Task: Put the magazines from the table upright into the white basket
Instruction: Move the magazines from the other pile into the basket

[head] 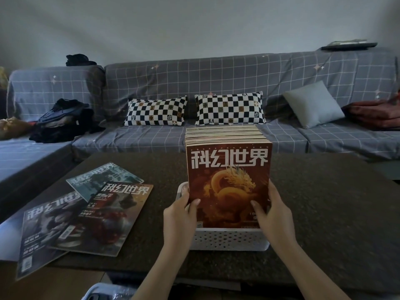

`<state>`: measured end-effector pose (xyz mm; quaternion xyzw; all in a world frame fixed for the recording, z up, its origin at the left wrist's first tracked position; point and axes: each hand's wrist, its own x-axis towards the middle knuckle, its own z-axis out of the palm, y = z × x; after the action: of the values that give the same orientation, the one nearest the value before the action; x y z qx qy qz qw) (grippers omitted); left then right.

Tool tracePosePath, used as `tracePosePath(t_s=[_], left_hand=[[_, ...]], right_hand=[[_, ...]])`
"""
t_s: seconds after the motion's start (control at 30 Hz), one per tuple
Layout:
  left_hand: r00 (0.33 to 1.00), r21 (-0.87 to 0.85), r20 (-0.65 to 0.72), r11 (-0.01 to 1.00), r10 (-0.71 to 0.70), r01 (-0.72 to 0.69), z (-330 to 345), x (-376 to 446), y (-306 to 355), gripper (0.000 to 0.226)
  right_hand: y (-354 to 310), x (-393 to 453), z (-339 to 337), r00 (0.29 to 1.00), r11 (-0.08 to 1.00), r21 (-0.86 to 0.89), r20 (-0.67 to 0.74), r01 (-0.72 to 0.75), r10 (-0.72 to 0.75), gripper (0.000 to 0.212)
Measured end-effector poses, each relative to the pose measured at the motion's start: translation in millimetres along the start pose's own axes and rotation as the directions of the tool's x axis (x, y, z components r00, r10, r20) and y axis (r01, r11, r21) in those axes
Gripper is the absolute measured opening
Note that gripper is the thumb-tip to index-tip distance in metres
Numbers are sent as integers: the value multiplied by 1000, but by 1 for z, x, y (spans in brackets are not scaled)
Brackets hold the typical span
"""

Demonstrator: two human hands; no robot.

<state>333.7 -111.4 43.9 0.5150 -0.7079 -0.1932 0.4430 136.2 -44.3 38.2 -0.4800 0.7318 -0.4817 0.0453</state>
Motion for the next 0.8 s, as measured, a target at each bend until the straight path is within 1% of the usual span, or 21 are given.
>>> tracePosePath(t_s=[0.1,0.2,0.33,0.4,0.47,0.53,0.57,0.63,0.7,0.8], left_hand=[[1000,37,28,999,-10,9,1,-1,2,49],[998,24,35,999,-45,44,-2,0,5,47],[996,-39,47,996,-80,82,-1,-2,7,48],[995,-94,59,992,-76,82,-1,-4,8,46],[995,-131,44,987,-89,94,-4,-7,9,46],[997,-159,-11,984,-82,80,-11,-10,10,42],[996,-172,-32,982,-79,72,-16,-12,10,41],[995,-210,-45,975,-87,76,-26,-12,6,39],[995,-221,-51,972,-90,76,-37,-12,1,37],[994,-190,-71,980,-80,65,-56,-11,-10,29]], right_hand=[[-1,0,0,999,999,-15,-4,-36,36,69],[0,1,-3,1000,999,-24,17,-22,23,69],[0,-2,-7,996,998,68,84,-2,-4,78],[-2,-8,-8,999,988,149,18,-33,31,79],[-6,-15,-8,991,976,211,-112,-46,70,73],[-14,-22,-9,976,967,256,-210,-10,66,58],[-19,-26,-10,975,955,297,-213,8,58,49],[-32,-30,-9,991,925,379,-130,20,32,30],[-46,-34,-4,1000,904,427,-23,28,-20,18],[-70,-39,13,991,873,487,102,26,-86,14]])
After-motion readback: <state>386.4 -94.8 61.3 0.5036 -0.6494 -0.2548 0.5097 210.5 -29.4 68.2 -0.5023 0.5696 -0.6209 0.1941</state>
